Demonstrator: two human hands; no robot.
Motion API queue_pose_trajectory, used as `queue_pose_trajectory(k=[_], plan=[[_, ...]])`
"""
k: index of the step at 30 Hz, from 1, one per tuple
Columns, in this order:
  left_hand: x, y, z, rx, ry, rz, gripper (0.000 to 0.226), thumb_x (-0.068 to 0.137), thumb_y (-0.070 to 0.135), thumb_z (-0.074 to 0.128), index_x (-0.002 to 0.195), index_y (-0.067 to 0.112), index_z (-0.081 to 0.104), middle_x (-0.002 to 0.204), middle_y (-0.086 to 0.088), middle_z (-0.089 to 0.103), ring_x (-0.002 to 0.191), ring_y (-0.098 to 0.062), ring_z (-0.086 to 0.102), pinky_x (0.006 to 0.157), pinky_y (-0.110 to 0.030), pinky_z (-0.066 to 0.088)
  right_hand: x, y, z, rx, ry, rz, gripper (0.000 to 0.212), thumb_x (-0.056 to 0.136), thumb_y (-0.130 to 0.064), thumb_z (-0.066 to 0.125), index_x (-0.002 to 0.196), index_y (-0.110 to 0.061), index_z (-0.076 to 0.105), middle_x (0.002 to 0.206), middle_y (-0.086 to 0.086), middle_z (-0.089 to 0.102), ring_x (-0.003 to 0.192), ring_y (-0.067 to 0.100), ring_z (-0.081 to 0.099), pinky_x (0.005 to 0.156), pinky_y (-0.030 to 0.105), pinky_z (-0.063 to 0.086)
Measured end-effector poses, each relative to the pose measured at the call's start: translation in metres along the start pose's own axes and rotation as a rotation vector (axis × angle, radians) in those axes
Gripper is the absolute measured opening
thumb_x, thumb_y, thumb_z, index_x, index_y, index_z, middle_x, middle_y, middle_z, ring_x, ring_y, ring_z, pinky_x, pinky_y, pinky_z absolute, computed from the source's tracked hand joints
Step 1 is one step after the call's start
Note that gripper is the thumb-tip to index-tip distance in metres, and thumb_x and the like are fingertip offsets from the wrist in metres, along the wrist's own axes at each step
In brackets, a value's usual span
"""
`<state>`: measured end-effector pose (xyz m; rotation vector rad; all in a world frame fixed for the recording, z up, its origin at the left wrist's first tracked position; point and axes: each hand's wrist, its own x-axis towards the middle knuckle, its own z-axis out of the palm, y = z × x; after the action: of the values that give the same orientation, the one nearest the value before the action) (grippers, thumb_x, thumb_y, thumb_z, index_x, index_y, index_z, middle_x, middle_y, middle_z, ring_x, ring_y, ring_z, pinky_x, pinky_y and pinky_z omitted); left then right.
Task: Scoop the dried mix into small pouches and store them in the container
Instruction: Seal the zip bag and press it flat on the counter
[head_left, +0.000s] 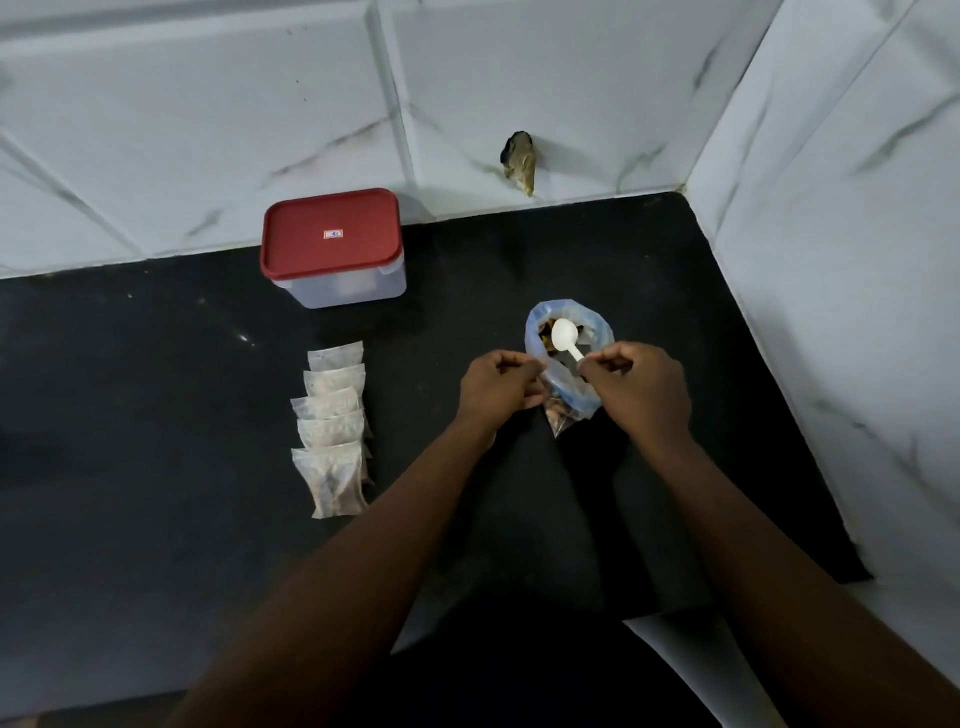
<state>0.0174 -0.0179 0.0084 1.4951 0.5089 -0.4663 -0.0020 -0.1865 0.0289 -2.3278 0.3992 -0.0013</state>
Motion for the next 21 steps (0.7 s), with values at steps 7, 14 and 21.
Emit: queue_pose_trajectory(k=[7,14,21], plan=[[-0.010,0.016,-0.024,-0.217,-0.025,0.026,0.042,0.087,0.035,0.081,0.121,0.014,0.069,0.105,-0.004,0.079,0.097,-0.016,0.077,0.085,-0.033,0.063,-0.010,-0.029,0.022,0.039,0.021,-0.208,0.013,0.089,-0.035,0.074,0.098,-0.026,0.074,0.087,-0.015,0.071,0.079,0.000,0.068,0.069,0.023,0.055],[-0.008,0.016,-0.064,-0.298,-0.038,0.080,0.032,0.092,0.026,0.075,0.121,0.012,0.073,0.111,-0.008,0.078,0.110,-0.024,0.073,0.096,-0.035,0.057,-0.025,-0.064,0.049,0.307,-0.200,-0.151,0.011,0.091,-0.029,0.076,0.098,-0.022,0.073,0.087,-0.009,0.074,0.080,0.002,0.071,0.071,0.015,0.056],[-0.002,0.020,-0.097,-0.450,-0.143,0.085,0.032,0.102,0.020,0.061,0.130,0.008,0.065,0.125,-0.007,0.074,0.119,-0.021,0.069,0.108,-0.039,0.051,-0.022,-0.087,0.061,0.772,-0.501,0.315,0.019,0.091,-0.020,0.074,0.108,-0.011,0.075,0.092,0.004,0.078,0.072,0.012,0.068,0.066,0.025,0.057]])
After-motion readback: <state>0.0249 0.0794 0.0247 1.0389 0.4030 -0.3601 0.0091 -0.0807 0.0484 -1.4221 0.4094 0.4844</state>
